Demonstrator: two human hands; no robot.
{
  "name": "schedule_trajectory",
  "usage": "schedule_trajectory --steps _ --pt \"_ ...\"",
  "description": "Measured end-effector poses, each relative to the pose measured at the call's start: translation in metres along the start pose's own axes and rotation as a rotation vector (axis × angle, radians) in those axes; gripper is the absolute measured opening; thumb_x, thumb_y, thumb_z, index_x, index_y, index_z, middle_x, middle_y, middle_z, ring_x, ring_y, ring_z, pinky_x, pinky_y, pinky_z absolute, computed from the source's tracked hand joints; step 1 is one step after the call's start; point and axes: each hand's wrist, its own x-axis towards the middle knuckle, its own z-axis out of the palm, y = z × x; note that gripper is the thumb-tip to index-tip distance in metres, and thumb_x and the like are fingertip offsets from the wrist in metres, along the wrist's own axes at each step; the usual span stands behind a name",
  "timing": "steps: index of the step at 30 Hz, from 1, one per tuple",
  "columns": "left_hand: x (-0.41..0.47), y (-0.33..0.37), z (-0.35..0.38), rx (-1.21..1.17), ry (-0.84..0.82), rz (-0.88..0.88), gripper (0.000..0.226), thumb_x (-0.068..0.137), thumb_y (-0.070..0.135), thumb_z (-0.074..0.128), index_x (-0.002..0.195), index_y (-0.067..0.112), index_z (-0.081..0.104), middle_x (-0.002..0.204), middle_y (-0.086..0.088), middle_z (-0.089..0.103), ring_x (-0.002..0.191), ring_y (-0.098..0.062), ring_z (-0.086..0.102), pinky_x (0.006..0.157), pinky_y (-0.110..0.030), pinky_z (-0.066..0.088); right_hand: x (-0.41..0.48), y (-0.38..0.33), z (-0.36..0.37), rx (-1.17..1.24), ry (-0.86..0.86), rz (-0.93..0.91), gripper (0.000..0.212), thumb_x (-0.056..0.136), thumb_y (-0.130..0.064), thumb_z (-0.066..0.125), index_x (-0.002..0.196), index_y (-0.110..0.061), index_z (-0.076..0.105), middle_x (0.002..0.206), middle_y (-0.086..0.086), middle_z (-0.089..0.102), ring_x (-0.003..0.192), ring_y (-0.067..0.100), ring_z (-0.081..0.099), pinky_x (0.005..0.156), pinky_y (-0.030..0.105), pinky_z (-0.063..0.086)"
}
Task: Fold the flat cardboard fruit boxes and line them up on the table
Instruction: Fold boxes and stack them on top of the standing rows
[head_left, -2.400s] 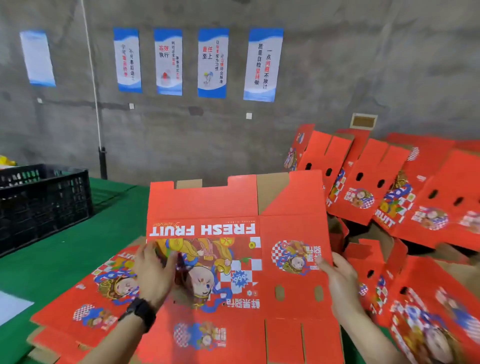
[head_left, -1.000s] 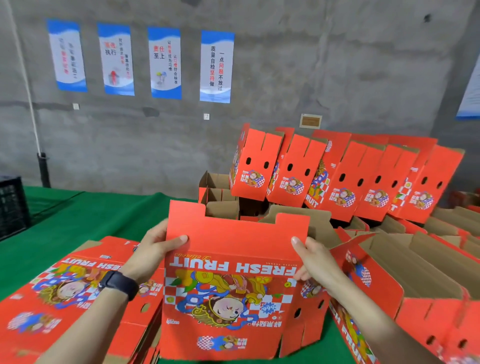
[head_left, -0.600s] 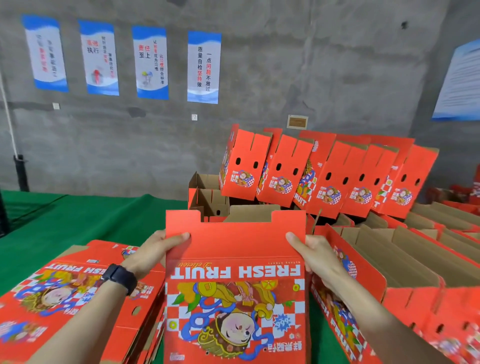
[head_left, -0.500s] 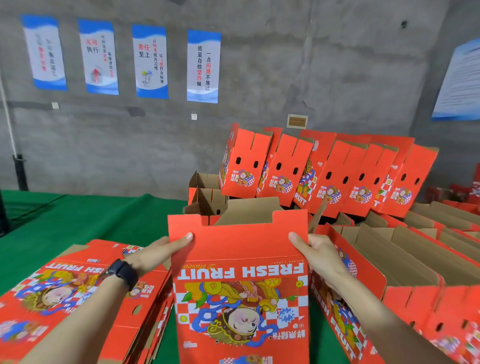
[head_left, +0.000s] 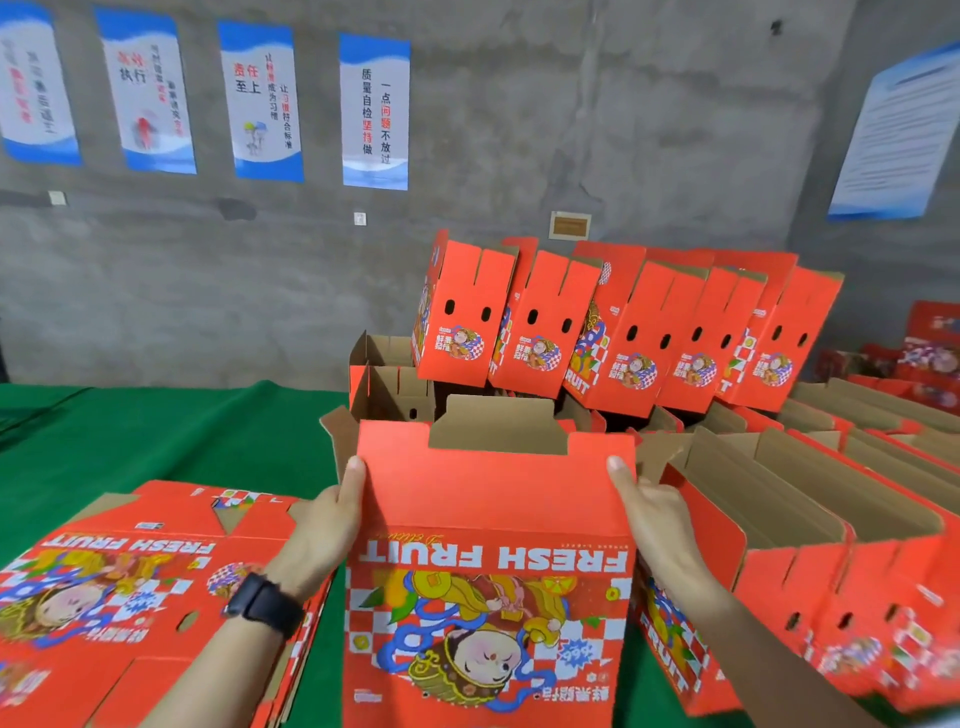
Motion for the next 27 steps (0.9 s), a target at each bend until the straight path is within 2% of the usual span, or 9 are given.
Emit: schedule_trajectory --steps 3,8,11,14,17,19,21,24,27 --pt "-0.002 -0.004 0.012 0.012 0.114 0.022 0.063 0.102 0.043 0.025 0.086 -0.004 0.064 0.085 -0.019 0.069 0.083 -0.036 0.065 0.083 -0.040 0.050 -0.004 0.013 0.002 -0.093 0.047 -0.045 0.055 0.090 -0.045 0.058 0.052 -0.010 0.039 0.057 0.003 0.051 0.054 0.017 0.054 0.056 0.030 0.037" --pt "-0.004 -0.012 0.029 0.034 0.144 0.048 0.037 0.103 0.028 0.035 0.071 0.018 0.052 0.067 0.001 0.057 0.069 -0.024 0.056 0.063 -0.030 0.040 -0.005 0.026 0.004 -0.237 0.114 -0.154 0.056 0.087 -0.025 0.069 0.046 -0.009 0.035 0.070 0.008 0.055 0.070 0.023 0.055 0.067 0.034 0.037" --pt "-0.002 -0.013 0.034 0.111 0.127 0.032 0.028 0.102 0.029 0.037 0.102 0.015 0.061 0.095 -0.006 0.066 0.090 -0.027 0.063 0.081 -0.035 0.050 -0.002 0.028 0.003 -0.240 0.078 -0.138 0.016 0.083 -0.021 0.074 0.082 -0.006 0.069 0.102 0.002 0.060 0.100 0.018 0.057 0.086 0.025 0.038" --pt "0.001 -0.015 0.036 0.277 0.114 -0.011 0.044 0.101 0.031 0.040 0.140 0.011 0.042 0.135 -0.015 0.050 0.117 -0.033 0.053 0.098 -0.046 0.045 -0.001 0.030 0.001 -0.297 0.067 -0.164 0.053 0.081 -0.018 0.075 0.130 -0.009 0.055 0.125 0.003 0.050 0.116 0.014 0.047 0.098 0.023 0.031" --pt "0.002 -0.012 0.035 0.452 0.154 0.056 0.048 0.096 0.020 0.049 0.143 0.017 0.039 0.160 -0.001 0.008 0.142 -0.033 0.021 0.107 -0.058 0.030 0.000 0.027 0.001 -0.321 0.017 -0.228 0.062 0.080 -0.015 0.076 0.135 -0.016 0.049 0.131 -0.001 0.044 0.123 0.013 0.044 0.101 0.023 0.029" --pt "0.001 -0.010 0.033 0.525 0.165 0.089 0.051 0.093 0.013 0.052 0.142 0.022 0.040 0.160 0.010 -0.006 0.147 -0.030 0.003 0.112 -0.062 0.016 0.002 0.026 0.004 -0.344 -0.007 -0.281 0.060 0.080 -0.012 0.076 0.134 -0.016 0.049 0.141 0.002 0.037 0.134 0.017 0.036 0.105 0.023 0.026" --pt "0.002 -0.011 0.029 0.589 0.179 0.163 0.059 0.089 0.008 0.057 0.143 0.022 0.039 0.160 0.011 -0.001 0.147 -0.028 0.000 0.114 -0.058 0.011 0.003 0.024 0.007 -0.337 -0.018 -0.357 0.067 0.080 -0.006 0.075 0.137 -0.021 0.045 0.154 -0.003 0.020 0.142 0.006 0.019 0.109 0.018 0.021" --pt "0.000 -0.010 0.023 0.488 0.161 0.386 0.074 0.078 -0.007 0.063 0.144 0.017 0.038 0.153 0.001 0.028 0.143 -0.025 0.024 0.117 -0.041 0.020 0.002 0.021 0.012 -0.297 -0.038 -0.480 0.090 0.076 0.004 0.075 0.143 -0.037 0.031 0.159 -0.019 -0.005 0.134 -0.022 -0.003 0.097 -0.007 0.017" --pt "0.000 -0.009 0.023 0.471 0.033 0.507 0.081 0.078 -0.011 0.057 0.145 0.031 0.036 0.134 0.003 0.053 0.123 -0.017 0.050 0.104 -0.027 0.038 0.003 0.020 0.010 -0.247 -0.040 -0.501 0.110 0.075 0.007 0.074 0.142 -0.055 0.013 0.157 -0.025 -0.011 0.138 -0.017 -0.001 0.096 -0.006 0.023"
